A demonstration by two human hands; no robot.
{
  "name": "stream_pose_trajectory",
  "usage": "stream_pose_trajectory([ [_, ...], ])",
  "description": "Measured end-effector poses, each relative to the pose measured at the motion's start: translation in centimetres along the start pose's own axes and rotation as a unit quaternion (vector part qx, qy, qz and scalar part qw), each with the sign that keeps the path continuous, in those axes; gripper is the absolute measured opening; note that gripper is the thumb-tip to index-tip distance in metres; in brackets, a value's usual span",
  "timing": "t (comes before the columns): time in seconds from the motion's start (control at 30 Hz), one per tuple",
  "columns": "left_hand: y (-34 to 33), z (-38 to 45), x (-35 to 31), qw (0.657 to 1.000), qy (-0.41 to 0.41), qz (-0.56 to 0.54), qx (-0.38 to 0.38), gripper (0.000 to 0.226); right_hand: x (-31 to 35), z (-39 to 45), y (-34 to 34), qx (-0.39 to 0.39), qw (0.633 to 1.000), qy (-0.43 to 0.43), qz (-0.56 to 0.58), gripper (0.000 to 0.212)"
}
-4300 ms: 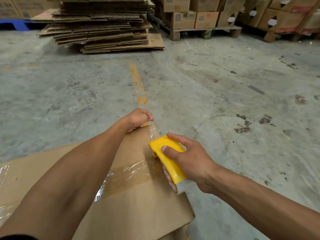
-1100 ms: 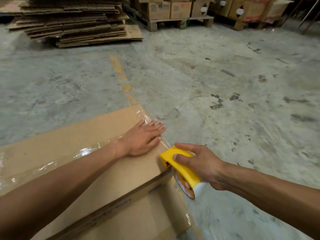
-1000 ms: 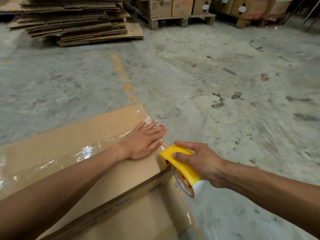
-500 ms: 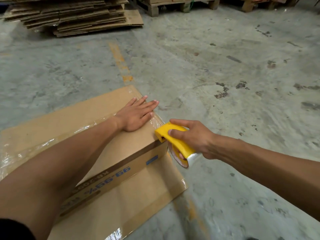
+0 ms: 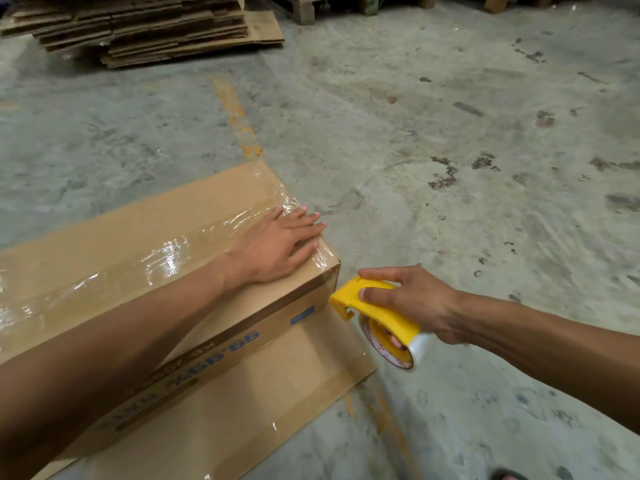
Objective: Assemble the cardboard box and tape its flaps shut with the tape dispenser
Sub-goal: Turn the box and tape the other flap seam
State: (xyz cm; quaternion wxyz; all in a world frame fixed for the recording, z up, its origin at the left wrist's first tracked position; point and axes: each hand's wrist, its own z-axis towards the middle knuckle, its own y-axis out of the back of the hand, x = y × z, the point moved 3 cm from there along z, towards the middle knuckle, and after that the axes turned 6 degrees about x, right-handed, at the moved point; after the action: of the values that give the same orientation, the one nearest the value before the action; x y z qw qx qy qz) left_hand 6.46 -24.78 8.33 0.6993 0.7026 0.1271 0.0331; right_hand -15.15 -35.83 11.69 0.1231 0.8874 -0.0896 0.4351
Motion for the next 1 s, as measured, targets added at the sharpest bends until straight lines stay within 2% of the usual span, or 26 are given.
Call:
stream_pose_trajectory([
  [0.13,-0.9,-0.5,-1.7,0.997,0.023,0.058,0.036,0.074,0.9,2.6,-0.8,0.009,0.999,-0.043,0.014,0.038],
  [0.2,-0.9,-0.5,-1.7,0.996,0.034,0.061,0.046,0.079,2.0,3.4,-1.0,0.041,0.995,-0.092,0.004,0.035],
  [0.37,-1.1,-0.6,-1.8,0.996,0.047,0.057,0.055,0.081,2.5,3.4,-0.7,0.103,0.978,-0.182,-0.008,0.031],
  [0.5,-1.1,-0.6,-1.9,0.996,0.051,0.062,0.048,0.080,1.7,4.2,0.8,0.094,0.974,-0.207,0.005,0.034],
  [0.53,-1.1,-0.6,-1.9,0.996,0.049,0.064,0.044,0.079,0.6,4.2,1.1,0.082,0.972,-0.219,-0.031,0.032],
  [0.57,-1.2,-0.7,-1.8,0.996,0.048,0.062,0.041,0.079,-1.0,4.4,1.3,0.073,0.965,-0.224,-0.118,0.026],
  [0.6,-1.3,-0.8,-1.7,0.997,0.048,0.056,0.038,0.078,-2.8,4.3,1.4,0.074,0.946,-0.224,-0.223,0.022],
  [0.63,-1.3,-0.8,-1.6,0.997,0.046,0.051,0.038,0.078,-4.5,4.2,1.3,0.092,0.923,-0.219,-0.303,0.028],
  [0.67,-1.2,-0.7,-1.5,0.997,0.046,0.050,0.041,0.079,-5.6,4.0,1.0,0.112,0.911,-0.214,-0.333,0.036],
  [0.77,-1.1,-0.4,-1.7,0.996,0.064,0.047,0.046,0.081,-4.7,4.2,1.5,0.105,0.934,-0.179,-0.291,0.039],
  [0.87,-1.3,0.3,-2.8,0.991,0.104,0.064,0.051,0.087,-3.0,5.2,2.9,0.044,0.954,-0.135,-0.265,0.037],
  [1.0,-1.8,0.9,-4.6,0.982,0.152,0.093,0.057,0.087,-2.6,5.7,3.8,0.013,0.955,-0.134,-0.264,0.044],
])
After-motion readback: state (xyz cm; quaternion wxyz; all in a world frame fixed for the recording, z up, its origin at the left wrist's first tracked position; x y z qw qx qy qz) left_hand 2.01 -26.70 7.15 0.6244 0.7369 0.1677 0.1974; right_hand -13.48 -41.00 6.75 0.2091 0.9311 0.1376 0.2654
